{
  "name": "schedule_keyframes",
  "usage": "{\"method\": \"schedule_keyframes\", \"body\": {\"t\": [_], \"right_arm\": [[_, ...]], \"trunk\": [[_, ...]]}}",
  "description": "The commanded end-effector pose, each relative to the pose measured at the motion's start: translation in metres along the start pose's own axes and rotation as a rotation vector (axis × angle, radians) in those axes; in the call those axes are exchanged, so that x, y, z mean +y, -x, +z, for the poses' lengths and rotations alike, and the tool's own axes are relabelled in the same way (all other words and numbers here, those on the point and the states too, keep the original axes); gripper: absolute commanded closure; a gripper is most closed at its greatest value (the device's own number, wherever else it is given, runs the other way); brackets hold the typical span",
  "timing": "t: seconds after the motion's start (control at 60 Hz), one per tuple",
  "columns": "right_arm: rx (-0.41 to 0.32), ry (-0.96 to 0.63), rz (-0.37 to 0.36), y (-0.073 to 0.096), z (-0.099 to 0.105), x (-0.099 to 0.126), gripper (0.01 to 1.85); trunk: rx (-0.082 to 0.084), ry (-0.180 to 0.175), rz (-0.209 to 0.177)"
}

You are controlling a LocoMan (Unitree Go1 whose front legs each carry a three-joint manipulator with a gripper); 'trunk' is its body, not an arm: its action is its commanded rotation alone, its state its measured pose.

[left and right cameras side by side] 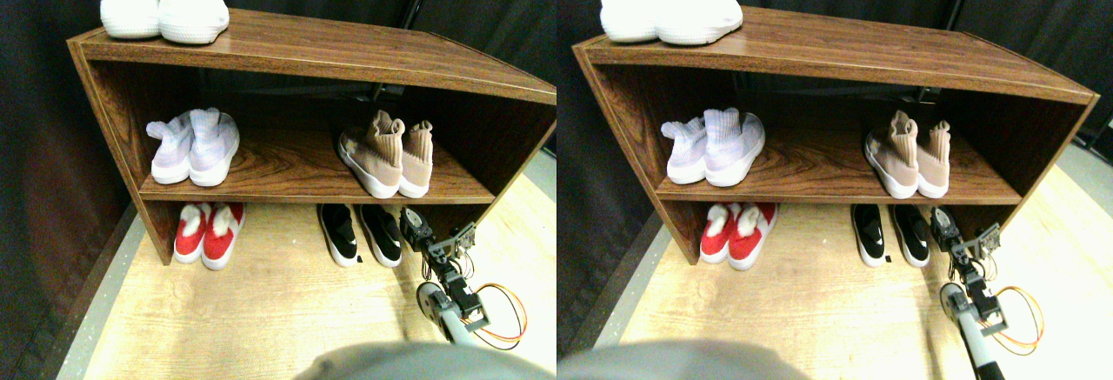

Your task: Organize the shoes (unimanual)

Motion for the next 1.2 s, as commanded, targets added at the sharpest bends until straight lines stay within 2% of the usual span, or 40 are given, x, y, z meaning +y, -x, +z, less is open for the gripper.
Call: {"method": "schedule_keyframes", "body": {"t": [0.017, 0.133, 0.383, 0.65, 1.2], "right_arm": [[0.03, -0.002, 0.015, -0.002, -0.002, 0.005, 1.8], [0.06, 0.002, -0.008, -0.003, -0.009, 0.004, 1.8], [0.042, -0.016, -0.044, -0.009, -0.025, -0.003, 1.8], [0.052, -0.033, -0.042, -0.014, -0.032, -0.002, 1.8], [0.082, -0.024, -0.007, -0.002, -0.042, 0.011, 1.8]], "trunk": [[0.02, 0.027, 0.021], [0.026, 0.034, 0.03], [0.034, 0.039, 0.039], [0.038, 0.043, 0.039], [0.039, 0.053, 0.037]]}}
